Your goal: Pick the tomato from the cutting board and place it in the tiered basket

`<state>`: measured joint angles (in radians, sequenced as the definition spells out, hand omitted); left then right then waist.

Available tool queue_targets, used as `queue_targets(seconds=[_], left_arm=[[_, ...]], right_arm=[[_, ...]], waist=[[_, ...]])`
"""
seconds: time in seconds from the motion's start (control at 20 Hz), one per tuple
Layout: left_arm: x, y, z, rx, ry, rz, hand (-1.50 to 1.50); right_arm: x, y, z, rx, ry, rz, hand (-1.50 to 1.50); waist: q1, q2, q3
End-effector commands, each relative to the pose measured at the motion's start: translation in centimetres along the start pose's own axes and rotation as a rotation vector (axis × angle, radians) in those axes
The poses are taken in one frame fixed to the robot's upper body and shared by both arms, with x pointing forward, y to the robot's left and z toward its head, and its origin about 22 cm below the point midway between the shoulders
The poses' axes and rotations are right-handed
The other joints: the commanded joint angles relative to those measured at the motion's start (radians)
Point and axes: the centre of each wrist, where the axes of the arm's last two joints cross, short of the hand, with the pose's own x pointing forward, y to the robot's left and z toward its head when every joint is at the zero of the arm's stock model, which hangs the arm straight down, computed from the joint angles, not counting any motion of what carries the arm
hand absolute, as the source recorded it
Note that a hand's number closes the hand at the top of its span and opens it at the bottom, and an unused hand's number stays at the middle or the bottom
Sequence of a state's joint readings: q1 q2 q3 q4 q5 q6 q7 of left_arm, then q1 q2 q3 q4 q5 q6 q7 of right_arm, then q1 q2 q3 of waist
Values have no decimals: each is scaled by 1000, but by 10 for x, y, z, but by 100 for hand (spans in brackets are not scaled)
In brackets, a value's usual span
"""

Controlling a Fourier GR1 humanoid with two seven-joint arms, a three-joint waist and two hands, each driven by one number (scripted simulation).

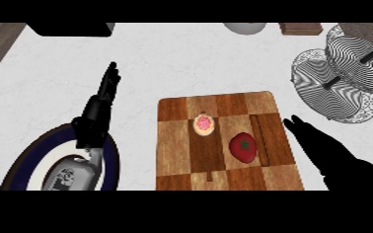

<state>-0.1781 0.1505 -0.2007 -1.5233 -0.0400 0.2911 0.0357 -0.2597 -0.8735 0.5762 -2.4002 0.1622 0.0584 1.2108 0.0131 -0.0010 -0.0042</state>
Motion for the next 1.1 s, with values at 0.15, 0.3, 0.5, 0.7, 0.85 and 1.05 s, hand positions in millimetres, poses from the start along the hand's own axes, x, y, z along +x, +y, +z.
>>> queue_targets(seconds=[0.15,0.3,0.5,0.7,0.85,1.05], left_arm=[[0,-6,-1,-6,16,11,0],[-4,4,-1,20,9,11,0],[-14,4,4,11,20,-5,0],[-4,7,-2,23,2,11,0],[10,20,2,26,4,5,0],[4,6,-8,23,1,-1,0]], right_arm=[[22,11,-9,-22,127,102,-150],[21,19,-10,-25,88,188,-150],[26,27,-25,-67,107,197,-150],[16,42,-26,-52,185,184,-150],[9,42,-37,-59,214,173,-150],[-9,56,-40,-26,214,152,-150]], waist=[[0,0,1],[-6,-1,2],[-8,0,2],[-24,-2,2],[-15,-3,3],[-23,0,4]])
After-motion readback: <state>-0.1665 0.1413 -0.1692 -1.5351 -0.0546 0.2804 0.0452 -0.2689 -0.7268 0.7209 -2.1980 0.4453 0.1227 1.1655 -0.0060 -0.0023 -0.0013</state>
